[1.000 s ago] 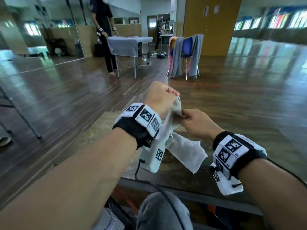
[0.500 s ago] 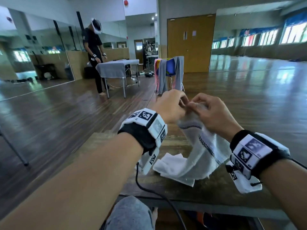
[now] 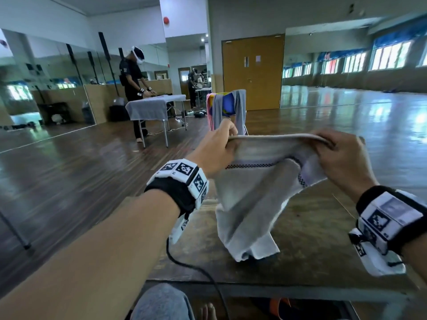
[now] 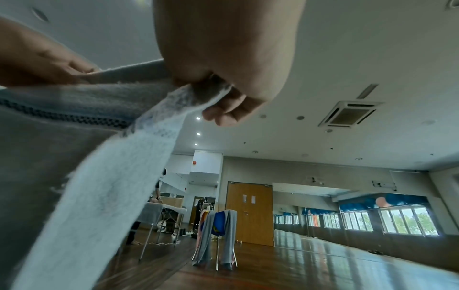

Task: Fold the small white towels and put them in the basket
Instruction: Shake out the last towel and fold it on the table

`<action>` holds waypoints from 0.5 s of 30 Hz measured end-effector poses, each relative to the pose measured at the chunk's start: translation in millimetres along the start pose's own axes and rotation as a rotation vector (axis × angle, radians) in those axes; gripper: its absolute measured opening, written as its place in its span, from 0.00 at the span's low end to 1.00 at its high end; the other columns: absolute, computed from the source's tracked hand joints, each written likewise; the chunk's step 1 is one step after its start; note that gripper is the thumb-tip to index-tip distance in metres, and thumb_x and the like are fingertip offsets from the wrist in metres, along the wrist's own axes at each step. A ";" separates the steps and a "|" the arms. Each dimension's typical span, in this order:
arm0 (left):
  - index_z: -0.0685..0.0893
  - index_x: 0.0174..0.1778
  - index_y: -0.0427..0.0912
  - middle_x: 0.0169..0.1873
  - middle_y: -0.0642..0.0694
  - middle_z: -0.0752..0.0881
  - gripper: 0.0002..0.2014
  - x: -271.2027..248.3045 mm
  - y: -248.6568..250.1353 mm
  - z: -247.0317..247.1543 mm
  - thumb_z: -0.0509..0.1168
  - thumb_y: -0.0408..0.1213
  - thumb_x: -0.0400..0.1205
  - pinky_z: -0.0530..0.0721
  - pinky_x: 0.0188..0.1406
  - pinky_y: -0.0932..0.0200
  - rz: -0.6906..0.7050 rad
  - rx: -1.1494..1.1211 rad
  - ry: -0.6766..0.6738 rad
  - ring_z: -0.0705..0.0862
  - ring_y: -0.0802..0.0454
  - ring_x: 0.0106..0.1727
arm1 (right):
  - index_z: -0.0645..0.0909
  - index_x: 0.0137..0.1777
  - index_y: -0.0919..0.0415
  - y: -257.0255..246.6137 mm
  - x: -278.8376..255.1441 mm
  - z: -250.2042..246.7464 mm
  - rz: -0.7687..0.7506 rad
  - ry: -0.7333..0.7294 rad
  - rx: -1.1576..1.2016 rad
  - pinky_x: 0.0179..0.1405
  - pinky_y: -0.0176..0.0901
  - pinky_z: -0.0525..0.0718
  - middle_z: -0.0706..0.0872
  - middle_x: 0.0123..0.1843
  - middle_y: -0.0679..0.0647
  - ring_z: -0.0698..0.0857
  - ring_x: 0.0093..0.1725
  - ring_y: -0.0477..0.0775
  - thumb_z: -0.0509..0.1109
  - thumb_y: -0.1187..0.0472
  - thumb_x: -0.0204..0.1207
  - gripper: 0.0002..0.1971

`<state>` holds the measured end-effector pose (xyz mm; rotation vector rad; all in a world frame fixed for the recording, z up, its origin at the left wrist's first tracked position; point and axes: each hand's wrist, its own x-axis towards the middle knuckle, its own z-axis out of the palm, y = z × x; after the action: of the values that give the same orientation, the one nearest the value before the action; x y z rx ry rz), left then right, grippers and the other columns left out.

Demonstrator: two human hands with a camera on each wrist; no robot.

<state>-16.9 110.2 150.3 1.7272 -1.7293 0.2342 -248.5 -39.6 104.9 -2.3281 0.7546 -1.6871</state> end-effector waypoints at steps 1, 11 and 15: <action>0.78 0.52 0.38 0.42 0.45 0.84 0.02 -0.2 -4.5 1.3 0.61 0.29 0.86 0.77 0.38 0.64 0.010 0.030 -0.010 0.82 0.49 0.41 | 0.88 0.54 0.47 2.1 -1.3 1.3 -0.002 0.007 0.005 0.42 0.39 0.81 0.89 0.39 0.36 0.87 0.40 0.42 0.66 0.62 0.79 0.12; 0.69 0.23 0.42 0.23 0.47 0.68 0.26 -53.3 -82.8 87.5 0.67 0.49 0.85 0.65 0.30 0.56 -0.334 0.306 -0.881 0.65 0.49 0.26 | 0.89 0.36 0.54 57.4 -81.1 25.7 0.437 -1.310 -0.187 0.34 0.36 0.79 0.86 0.30 0.44 0.80 0.30 0.42 0.78 0.59 0.78 0.09; 0.81 0.32 0.46 0.24 0.49 0.73 0.16 -77.6 -106.6 137.5 0.68 0.50 0.83 0.65 0.27 0.58 -0.391 0.127 -0.924 0.65 0.52 0.25 | 0.89 0.32 0.46 74.0 -115.5 59.1 0.459 -1.142 -0.104 0.40 0.39 0.82 0.90 0.31 0.39 0.84 0.34 0.37 0.78 0.60 0.77 0.12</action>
<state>30.2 84.7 -32.5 2.4346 -1.9117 -0.7559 -242.7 -55.6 -43.5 -2.3732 0.9516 -0.0338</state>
